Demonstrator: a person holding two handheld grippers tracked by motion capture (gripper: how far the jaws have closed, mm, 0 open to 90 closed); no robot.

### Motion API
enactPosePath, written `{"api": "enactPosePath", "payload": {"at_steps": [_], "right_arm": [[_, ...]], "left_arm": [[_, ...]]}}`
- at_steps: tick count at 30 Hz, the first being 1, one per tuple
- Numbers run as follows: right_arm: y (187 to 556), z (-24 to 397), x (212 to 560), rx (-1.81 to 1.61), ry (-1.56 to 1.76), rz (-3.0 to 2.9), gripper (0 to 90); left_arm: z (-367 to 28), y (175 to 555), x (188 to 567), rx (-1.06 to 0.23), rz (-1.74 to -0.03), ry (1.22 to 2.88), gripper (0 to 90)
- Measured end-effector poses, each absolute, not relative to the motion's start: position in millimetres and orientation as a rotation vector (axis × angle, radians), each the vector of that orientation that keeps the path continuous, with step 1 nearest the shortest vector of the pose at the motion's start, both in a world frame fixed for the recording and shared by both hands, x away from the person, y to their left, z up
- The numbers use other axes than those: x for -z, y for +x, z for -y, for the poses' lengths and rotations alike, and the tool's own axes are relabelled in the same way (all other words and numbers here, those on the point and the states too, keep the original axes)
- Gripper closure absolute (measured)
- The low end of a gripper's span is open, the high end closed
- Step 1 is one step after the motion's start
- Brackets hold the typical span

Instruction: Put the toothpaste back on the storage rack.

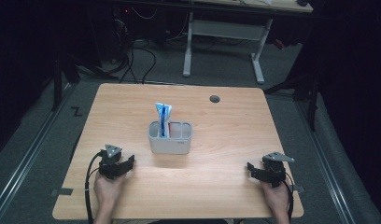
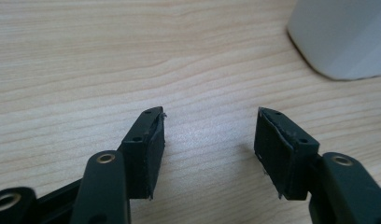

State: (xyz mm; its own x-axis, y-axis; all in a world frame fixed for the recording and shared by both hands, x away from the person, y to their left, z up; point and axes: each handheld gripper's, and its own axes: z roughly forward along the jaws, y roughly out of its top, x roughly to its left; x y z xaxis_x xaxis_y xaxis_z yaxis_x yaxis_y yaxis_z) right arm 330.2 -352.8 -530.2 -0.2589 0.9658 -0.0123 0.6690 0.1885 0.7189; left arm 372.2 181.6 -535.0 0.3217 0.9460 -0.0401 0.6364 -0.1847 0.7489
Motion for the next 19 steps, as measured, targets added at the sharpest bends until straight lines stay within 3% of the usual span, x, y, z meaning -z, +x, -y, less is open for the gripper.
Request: {"api": "enactPosePath", "payload": {"at_steps": [19], "right_arm": [[330.2,352.8,530.3,-0.837,1.526,-2.000,27.5]], "left_arm": [[-178.1,371.9,536.3,-0.608,-1.380,1.935,36.5]]}}
